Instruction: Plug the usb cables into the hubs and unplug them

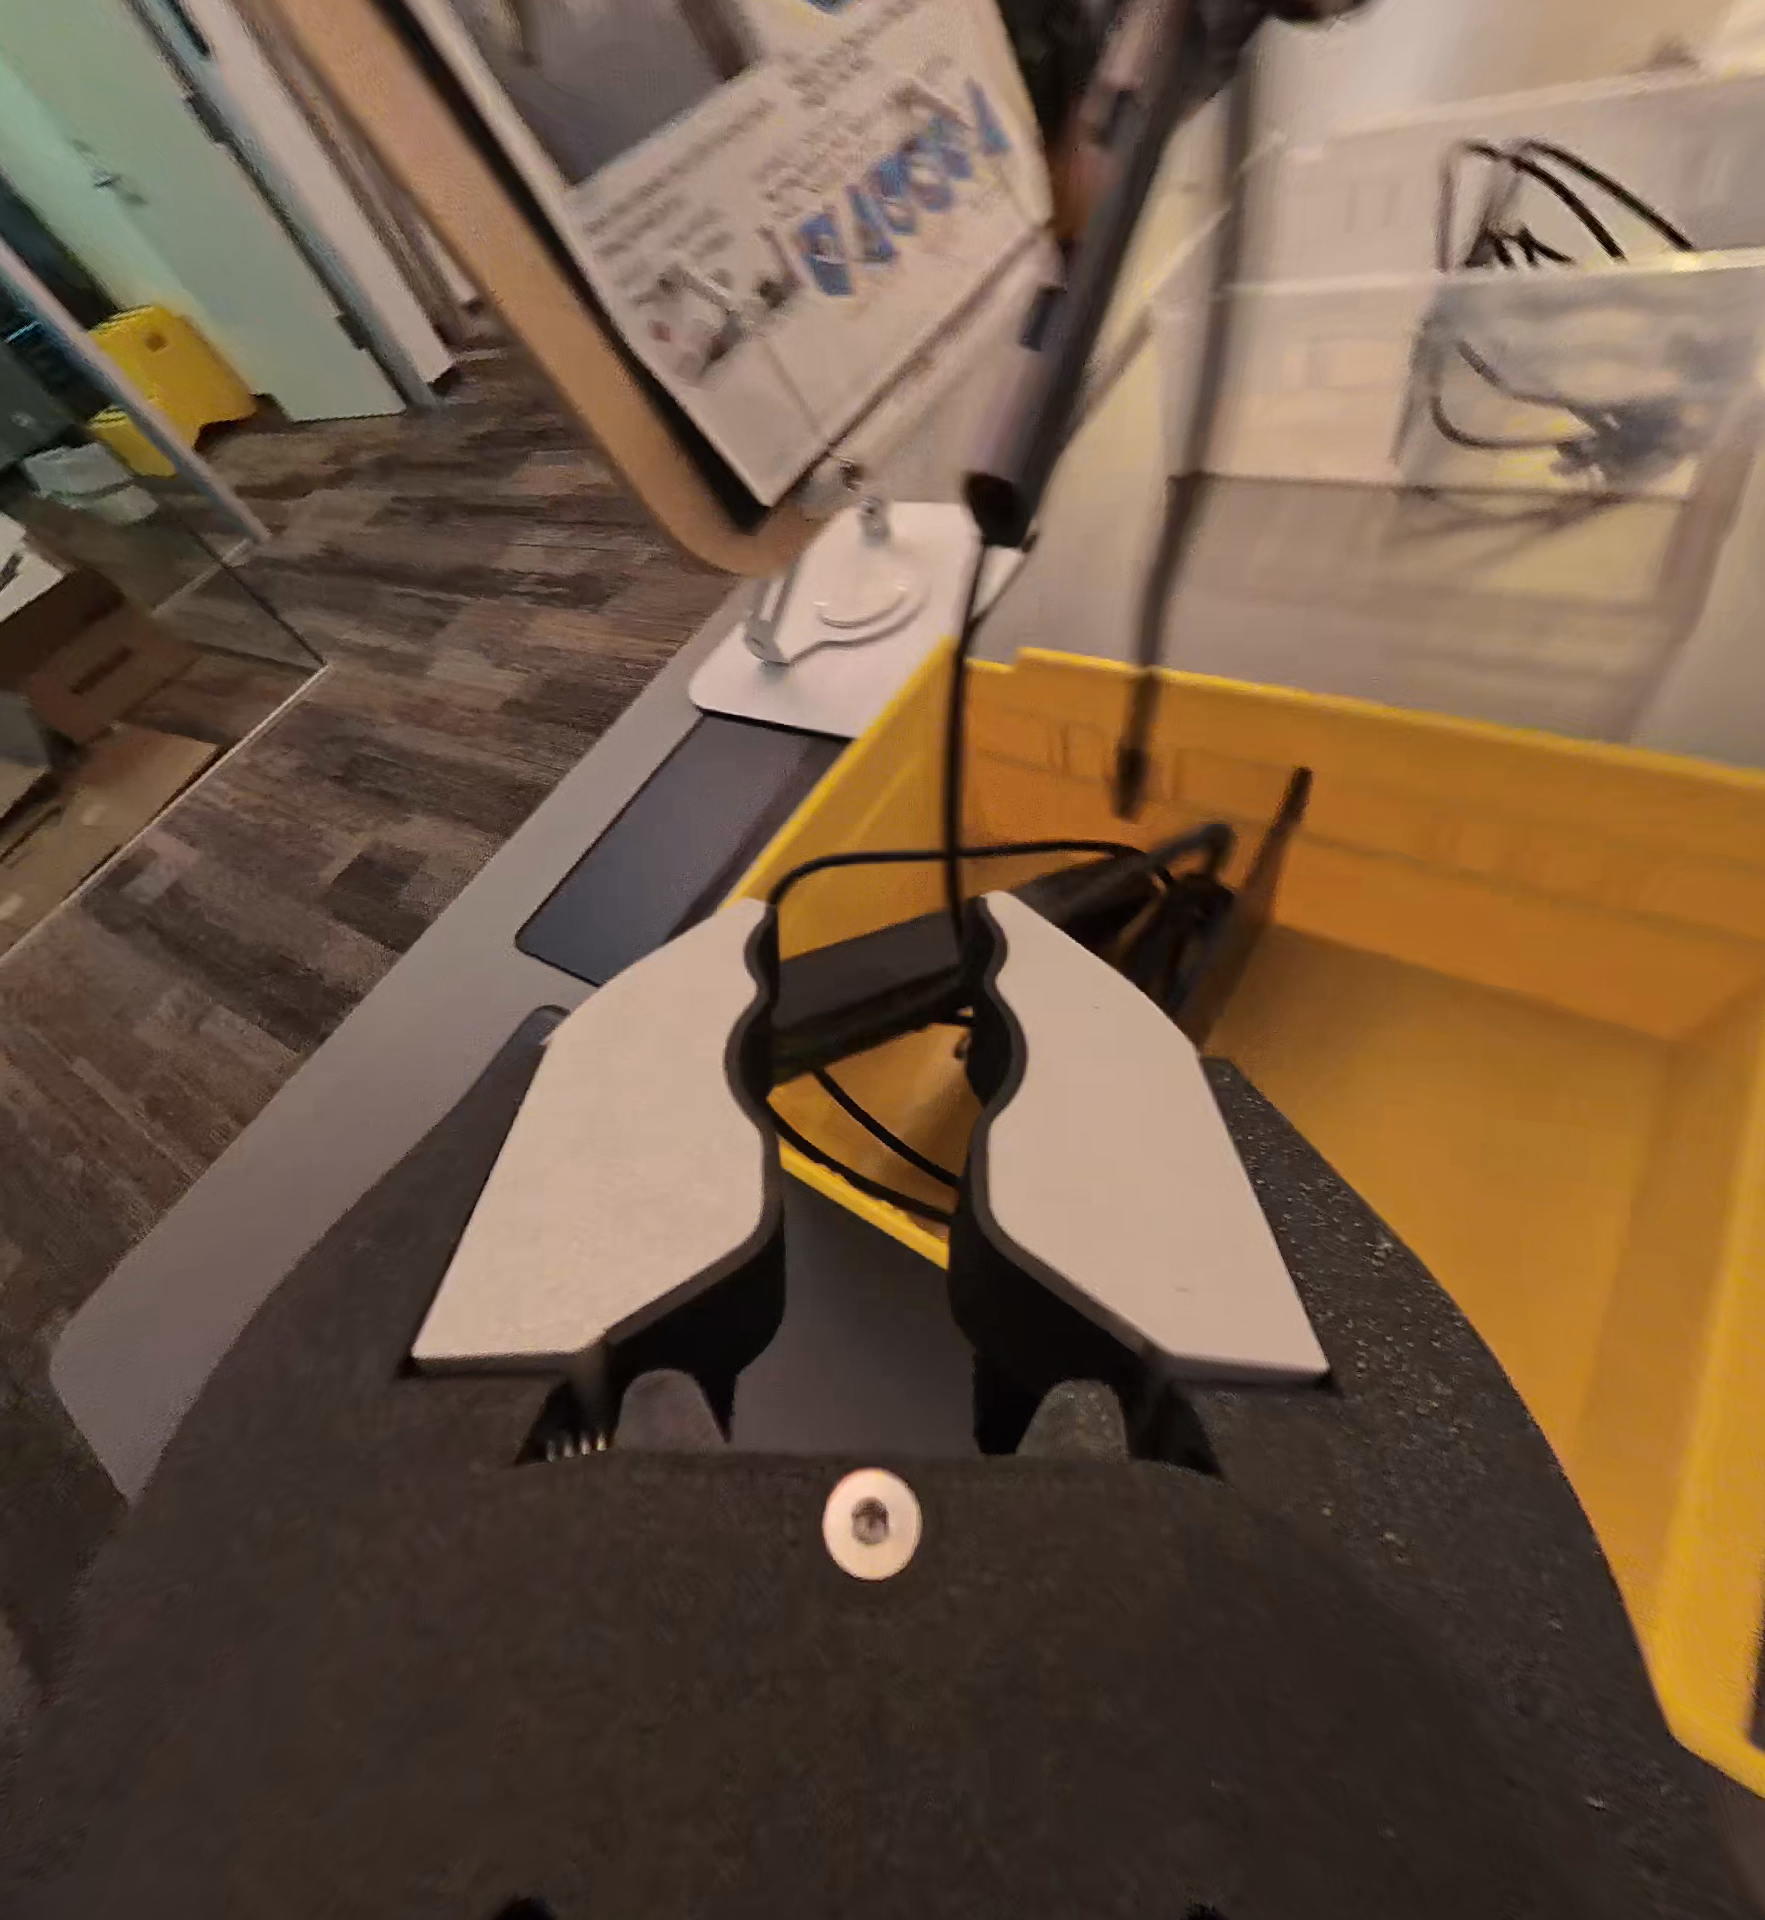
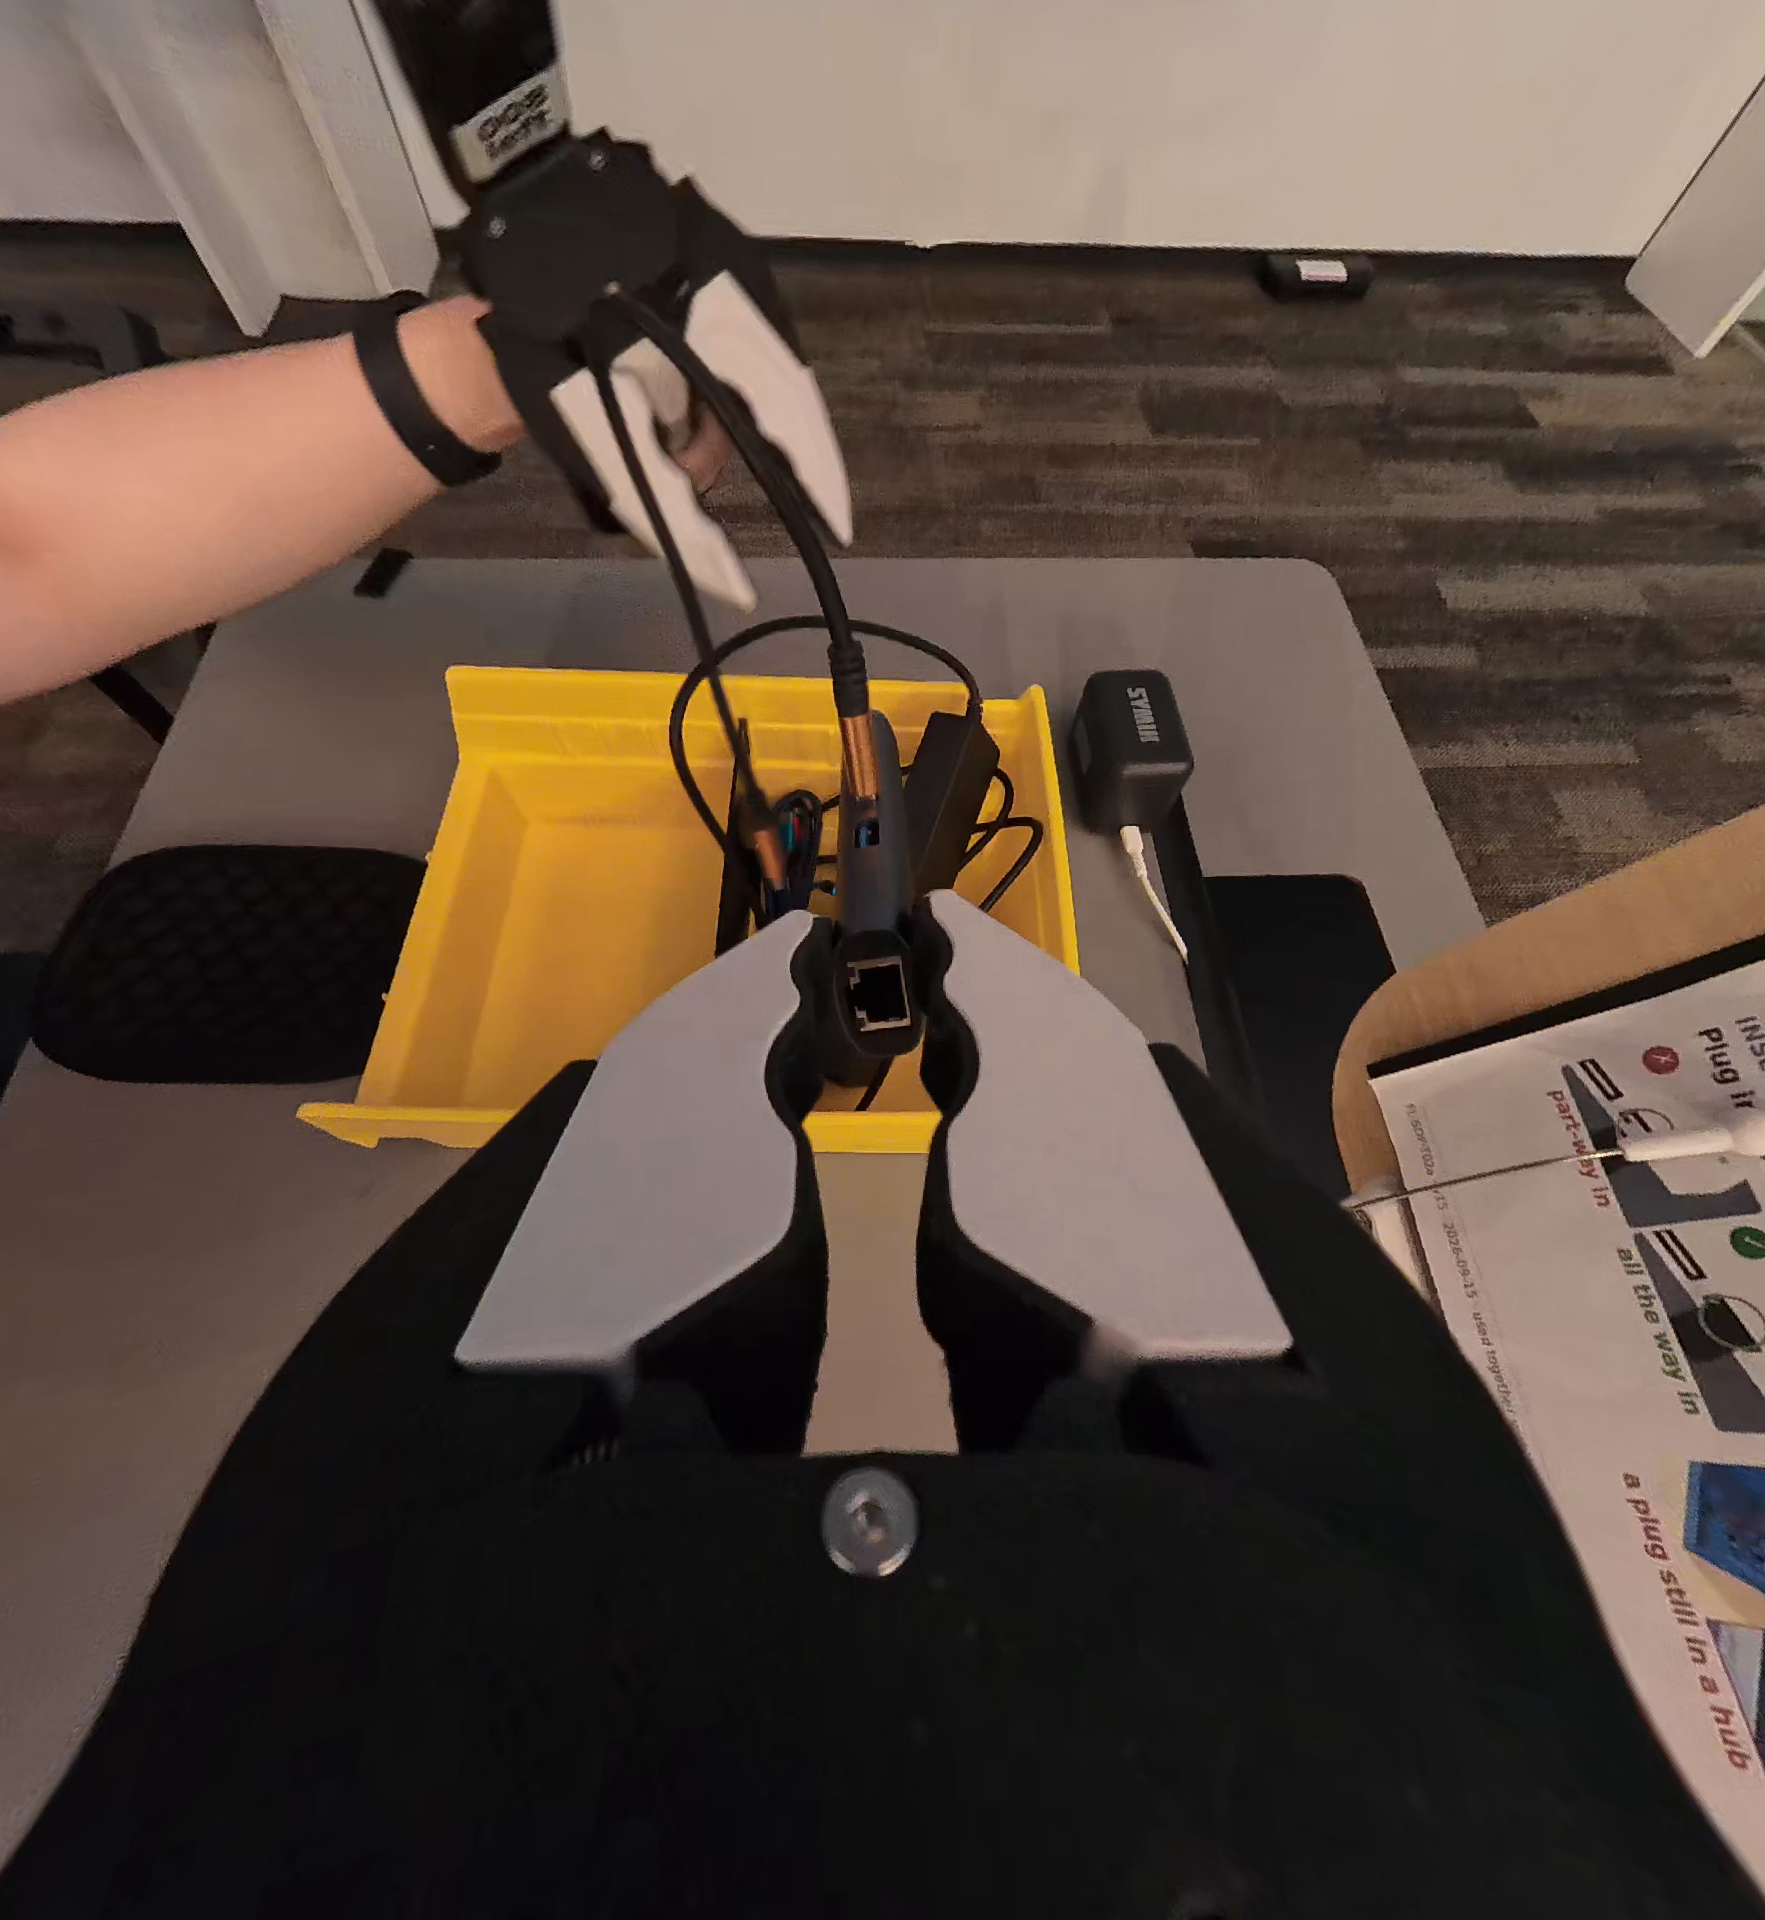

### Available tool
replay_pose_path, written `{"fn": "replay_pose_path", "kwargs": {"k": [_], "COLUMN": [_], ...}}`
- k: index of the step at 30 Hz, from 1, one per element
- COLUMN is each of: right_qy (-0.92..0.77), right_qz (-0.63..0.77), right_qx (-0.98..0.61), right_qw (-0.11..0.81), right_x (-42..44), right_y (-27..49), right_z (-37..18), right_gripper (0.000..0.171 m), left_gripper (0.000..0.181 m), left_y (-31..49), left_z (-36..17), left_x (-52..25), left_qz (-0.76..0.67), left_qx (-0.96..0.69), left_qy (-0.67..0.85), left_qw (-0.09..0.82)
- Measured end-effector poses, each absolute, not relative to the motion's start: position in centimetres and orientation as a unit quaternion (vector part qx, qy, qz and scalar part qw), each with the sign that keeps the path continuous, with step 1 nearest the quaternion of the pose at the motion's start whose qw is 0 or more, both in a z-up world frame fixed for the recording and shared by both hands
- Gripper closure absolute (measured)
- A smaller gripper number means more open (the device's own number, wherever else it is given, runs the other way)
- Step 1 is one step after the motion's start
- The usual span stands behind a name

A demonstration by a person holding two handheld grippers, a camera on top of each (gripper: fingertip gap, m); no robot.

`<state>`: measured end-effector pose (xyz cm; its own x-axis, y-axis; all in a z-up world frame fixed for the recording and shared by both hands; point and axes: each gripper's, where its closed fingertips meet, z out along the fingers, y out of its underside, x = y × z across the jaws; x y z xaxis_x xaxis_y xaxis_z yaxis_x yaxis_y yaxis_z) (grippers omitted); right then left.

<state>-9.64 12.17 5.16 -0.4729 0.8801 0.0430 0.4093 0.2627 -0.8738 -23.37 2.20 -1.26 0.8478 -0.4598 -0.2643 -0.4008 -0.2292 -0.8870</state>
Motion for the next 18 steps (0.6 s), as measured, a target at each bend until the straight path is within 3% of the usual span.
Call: {"fn": "replay_pose_path", "kwargs": {"k": [4, 7, 10, 18], "right_qy": [-0.762, -0.769, -0.769, -0.772], "right_qz": [0.406, 0.391, 0.389, 0.395], "right_qx": [-0.423, -0.424, -0.424, -0.41], "right_qw": [0.277, 0.277, 0.279, 0.284], "right_x": [-9.8, -10.1, -10.2, -10.1], "right_y": [11.8, 11.9, 12.1, 12.3], "right_z": [4.1, 3.5, 3.4, 3.0], "right_gripper": [0.155, 0.155, 0.155, 0.155], "left_gripper": [0.166, 0.156, 0.148, 0.153], "left_y": [5.3, 6.4, 7.6, 10.4], "left_z": [0.5, 0.7, -1.0, -1.9], "left_x": [-23.3, -19.4, -17.0, -15.1], "left_qz": [-0.049, -0.118, -0.101, -0.091], "left_qx": [-0.765, -0.746, -0.753, -0.739], "left_qy": [0.269, 0.337, 0.388, 0.39], "left_qw": [0.583, 0.562, 0.521, 0.541]}}
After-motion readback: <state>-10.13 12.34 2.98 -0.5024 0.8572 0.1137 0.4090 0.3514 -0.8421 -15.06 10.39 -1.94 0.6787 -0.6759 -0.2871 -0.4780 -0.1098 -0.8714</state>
